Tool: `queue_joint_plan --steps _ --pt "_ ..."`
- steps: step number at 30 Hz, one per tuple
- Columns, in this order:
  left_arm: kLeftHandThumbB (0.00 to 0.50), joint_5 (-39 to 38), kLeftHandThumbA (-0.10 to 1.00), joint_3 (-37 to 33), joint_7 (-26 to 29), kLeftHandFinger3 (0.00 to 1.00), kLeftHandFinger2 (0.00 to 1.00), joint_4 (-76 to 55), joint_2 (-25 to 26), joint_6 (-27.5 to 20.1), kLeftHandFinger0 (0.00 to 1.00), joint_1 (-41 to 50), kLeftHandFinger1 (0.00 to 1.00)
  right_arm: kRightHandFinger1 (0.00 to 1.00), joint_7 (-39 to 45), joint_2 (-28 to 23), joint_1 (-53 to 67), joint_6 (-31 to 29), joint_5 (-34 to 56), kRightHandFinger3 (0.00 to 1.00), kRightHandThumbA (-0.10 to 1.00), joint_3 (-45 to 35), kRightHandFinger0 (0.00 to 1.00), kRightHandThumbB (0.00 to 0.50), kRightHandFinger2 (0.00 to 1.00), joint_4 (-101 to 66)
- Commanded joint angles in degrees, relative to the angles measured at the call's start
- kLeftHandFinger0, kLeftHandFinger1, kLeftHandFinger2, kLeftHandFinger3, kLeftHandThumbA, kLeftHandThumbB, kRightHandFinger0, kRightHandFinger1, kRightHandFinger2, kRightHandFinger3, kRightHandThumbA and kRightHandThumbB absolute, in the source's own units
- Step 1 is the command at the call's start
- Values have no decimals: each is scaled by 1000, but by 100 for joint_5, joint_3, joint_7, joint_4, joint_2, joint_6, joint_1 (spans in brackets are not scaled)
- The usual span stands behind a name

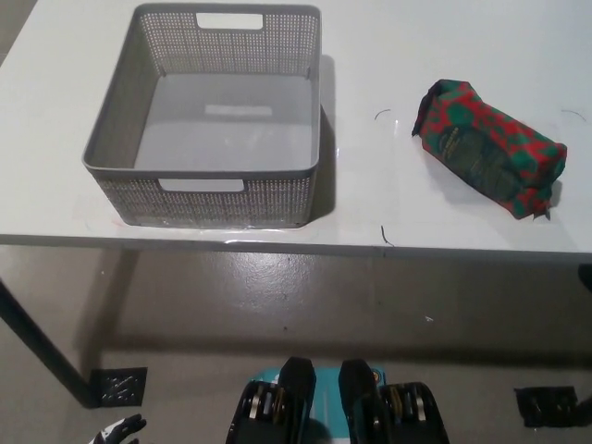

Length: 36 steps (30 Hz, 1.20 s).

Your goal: Use the right hand to pick up a bag of coffee beans on the right hand side and place it into a container on the left hand side

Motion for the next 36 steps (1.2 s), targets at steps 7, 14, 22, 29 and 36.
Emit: queue_joint_plan --steps 7,14,22,29,36 --pt "489 -25 814 1 -107 728 790 -160 134 -45 1000 -23 647 1000 604 46 -1262 205 -434 1000 748 866 1000 406 1000 768" --pt "500 11 819 -17 -96 728 788 -160 109 -42 1000 -27 636 1000 636 386 -1675 298 -972 1000 675 1439 1000 387 1000 1341" --pt "500 0 797 -59 -157 724 792 -124 116 -35 1000 -42 636 1000 567 828 -1827 239 -1514 1000 616 1920 1000 351 1000 1951" --pt "496 213 821 -135 -85 738 795 -196 112 5 1000 -48 645 1000 587 1062 -1990 158 -1890 1000 652 2214 1000 388 1000 2400" --pt "500 287 795 -131 -28 713 764 -254 83 41 1000 5 622 1000 535 1367 -2113 -161 -2164 1000 663 2386 1000 429 1000 3050"
